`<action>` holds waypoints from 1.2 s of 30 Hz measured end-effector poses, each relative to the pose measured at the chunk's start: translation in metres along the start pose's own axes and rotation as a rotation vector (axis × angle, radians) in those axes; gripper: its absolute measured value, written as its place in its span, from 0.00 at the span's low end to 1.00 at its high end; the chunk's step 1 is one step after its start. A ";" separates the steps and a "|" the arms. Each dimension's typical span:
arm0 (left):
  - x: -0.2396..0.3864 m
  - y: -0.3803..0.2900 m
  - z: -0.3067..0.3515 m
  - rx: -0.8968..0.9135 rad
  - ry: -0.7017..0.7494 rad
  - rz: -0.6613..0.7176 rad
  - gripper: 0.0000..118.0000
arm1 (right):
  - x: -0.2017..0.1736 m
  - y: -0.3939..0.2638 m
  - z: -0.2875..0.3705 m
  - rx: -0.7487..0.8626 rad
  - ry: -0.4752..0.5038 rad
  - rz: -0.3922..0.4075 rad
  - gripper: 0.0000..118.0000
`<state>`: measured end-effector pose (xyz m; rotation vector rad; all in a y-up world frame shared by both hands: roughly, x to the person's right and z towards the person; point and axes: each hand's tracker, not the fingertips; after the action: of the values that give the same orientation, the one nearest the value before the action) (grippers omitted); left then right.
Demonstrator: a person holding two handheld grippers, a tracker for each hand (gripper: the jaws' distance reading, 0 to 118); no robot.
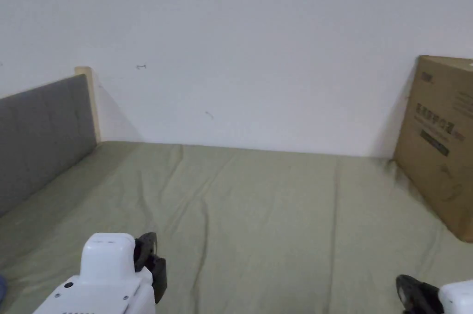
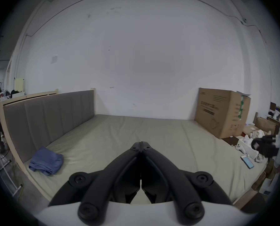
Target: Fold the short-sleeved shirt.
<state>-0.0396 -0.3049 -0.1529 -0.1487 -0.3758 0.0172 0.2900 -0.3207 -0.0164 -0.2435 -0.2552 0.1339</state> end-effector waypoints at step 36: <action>0.057 -0.036 0.020 0.101 0.042 -0.097 1.00 | 0.007 -0.043 0.038 0.100 -0.177 -0.065 1.00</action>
<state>0.0059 -0.3353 -0.1082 -0.0309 -0.3391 -0.0625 0.2909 -0.3529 0.0316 -0.1232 -0.4310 0.1038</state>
